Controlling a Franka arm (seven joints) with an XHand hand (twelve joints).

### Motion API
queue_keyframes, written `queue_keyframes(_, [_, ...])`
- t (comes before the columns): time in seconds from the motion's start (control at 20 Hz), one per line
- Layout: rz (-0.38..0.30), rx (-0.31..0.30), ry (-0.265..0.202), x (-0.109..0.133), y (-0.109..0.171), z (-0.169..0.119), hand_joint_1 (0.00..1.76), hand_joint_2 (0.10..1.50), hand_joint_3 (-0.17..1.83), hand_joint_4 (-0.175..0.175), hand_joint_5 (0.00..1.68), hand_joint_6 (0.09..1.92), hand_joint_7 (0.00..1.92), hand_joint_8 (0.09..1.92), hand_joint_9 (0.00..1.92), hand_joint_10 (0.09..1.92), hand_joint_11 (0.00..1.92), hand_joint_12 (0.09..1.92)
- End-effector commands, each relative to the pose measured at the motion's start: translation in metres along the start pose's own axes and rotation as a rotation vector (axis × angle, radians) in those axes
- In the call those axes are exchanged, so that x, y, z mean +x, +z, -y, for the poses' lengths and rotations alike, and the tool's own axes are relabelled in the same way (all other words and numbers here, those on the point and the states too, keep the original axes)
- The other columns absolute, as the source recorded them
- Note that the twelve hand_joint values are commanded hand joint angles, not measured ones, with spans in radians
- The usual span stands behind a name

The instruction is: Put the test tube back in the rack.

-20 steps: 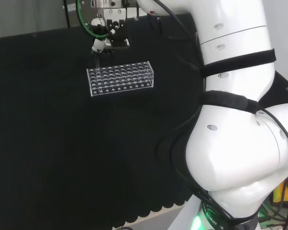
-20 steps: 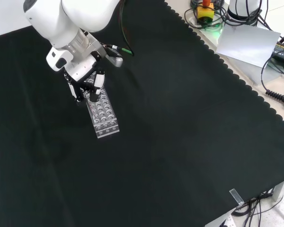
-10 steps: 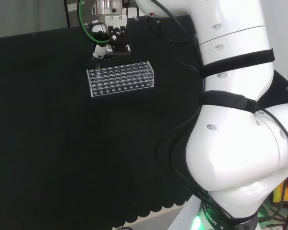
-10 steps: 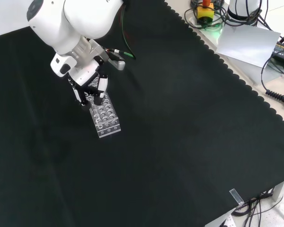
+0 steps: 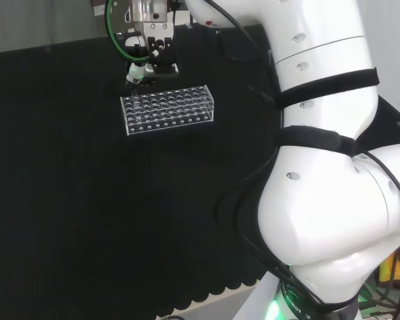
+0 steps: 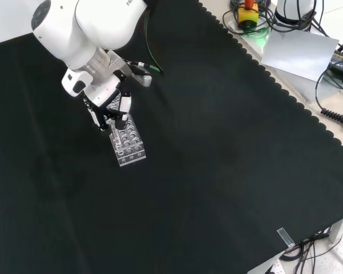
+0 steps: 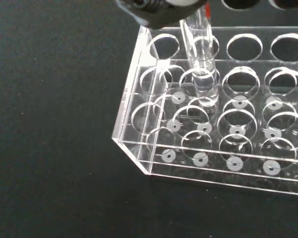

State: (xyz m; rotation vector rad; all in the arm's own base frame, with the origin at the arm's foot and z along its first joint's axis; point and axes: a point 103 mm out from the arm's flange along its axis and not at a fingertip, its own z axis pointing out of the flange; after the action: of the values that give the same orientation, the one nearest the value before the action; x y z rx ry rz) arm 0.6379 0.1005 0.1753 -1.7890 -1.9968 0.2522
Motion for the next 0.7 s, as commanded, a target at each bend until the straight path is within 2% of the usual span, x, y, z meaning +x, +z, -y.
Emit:
queue_keyframes(0.05, [-0.095, 0.083, -0.005, -0.004, -0.001, 0.001, 1.28, 0.98, -0.05, -0.175, 1.24, 0.38, 1.36, 0.48, 1.34, 0.54, 0.76, 1.3])
queue_keyframes(0.15, [-0.104, 0.079, -0.003, -0.006, -0.003, 0.002, 1.21, 0.95, -0.05, -0.165, 1.05, 0.52, 1.21, 0.64, 1.25, 0.67, 0.66, 1.36])
queue_keyframes(0.3, [-0.106, 0.076, -0.003, -0.006, -0.005, 0.003, 1.17, 0.98, -0.14, -0.129, 0.91, 0.6, 1.04, 0.79, 1.17, 0.76, 0.6, 1.39])
queue_keyframes(0.55, [-0.113, 0.068, -0.015, -0.006, -0.009, 0.006, 1.16, 0.99, -0.17, -0.093, 0.83, 0.61, 0.97, 0.82, 1.13, 0.77, 0.57, 1.39])
queue_keyframes(0.7, [-0.123, 0.046, -0.032, -0.005, -0.022, 0.016, 1.16, 0.98, -0.17, -0.081, 0.79, 0.62, 0.95, 0.82, 1.12, 0.77, 0.56, 1.4])
